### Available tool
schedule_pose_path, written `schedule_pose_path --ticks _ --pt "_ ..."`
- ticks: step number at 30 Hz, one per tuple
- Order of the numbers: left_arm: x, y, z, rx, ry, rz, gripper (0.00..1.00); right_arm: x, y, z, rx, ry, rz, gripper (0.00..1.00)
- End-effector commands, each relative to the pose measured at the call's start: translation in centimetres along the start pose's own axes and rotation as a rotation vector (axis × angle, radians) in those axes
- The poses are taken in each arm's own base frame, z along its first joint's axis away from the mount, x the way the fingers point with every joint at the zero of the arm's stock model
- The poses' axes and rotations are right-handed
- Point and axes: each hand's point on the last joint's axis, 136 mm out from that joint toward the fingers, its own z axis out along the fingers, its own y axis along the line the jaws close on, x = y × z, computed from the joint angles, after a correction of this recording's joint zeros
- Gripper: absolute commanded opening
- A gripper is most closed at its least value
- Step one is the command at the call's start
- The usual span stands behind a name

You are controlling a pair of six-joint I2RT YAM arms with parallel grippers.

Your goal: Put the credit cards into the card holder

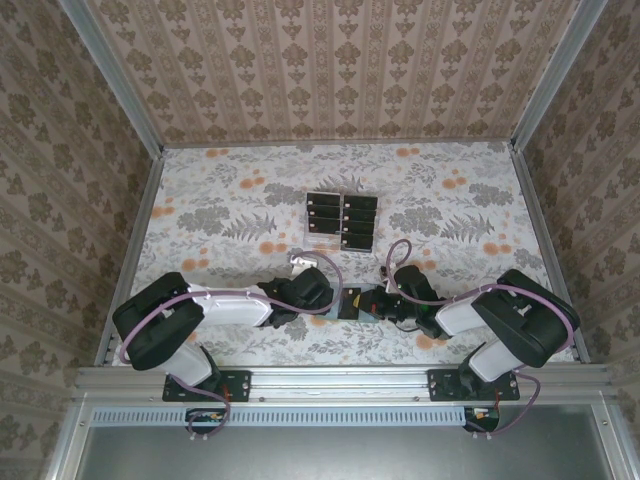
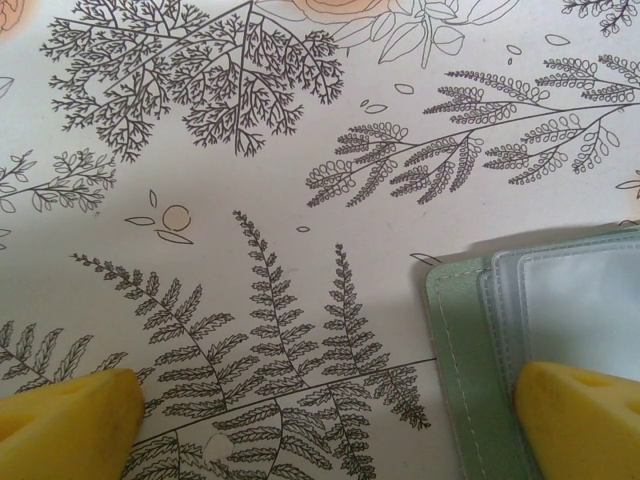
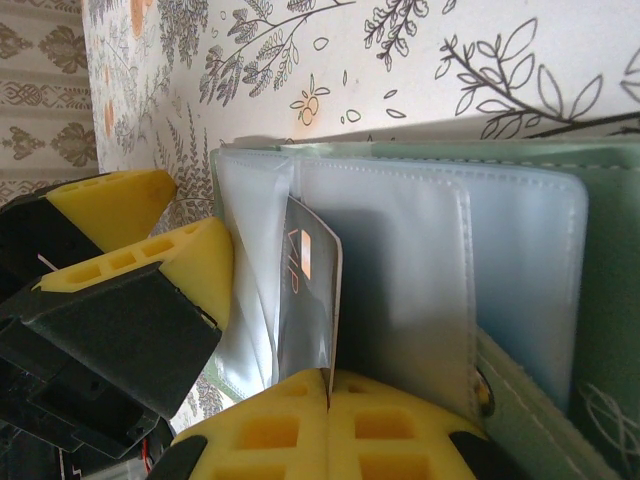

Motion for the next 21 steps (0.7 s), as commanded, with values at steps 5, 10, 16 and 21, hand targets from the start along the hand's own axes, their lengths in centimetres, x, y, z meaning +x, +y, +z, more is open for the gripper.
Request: schedule_pose_path --ticks 5,10,16,21 --pt "5.6 3.8 0.9 -0.12 0.174 0.079 1.0 2.2 -6.2 -1.2 0.247 0.043 0.067 0.0" --pt "5.7 3.8 0.9 -0.12 0.176 0.08 1.0 1.7 -6.4 -1.7 0.27 0.033 0.051 0.0" --pt "5.7 3.7 0.9 -0.118 0.173 0.077 1.0 1.7 -6.8 -1.6 0.279 0.037 0.053 0.0" --pt "5.7 3.8 0.9 -0.12 0.175 0.077 1.0 1.5 -7.0 -1.5 0.283 0.025 0.056 0.0"
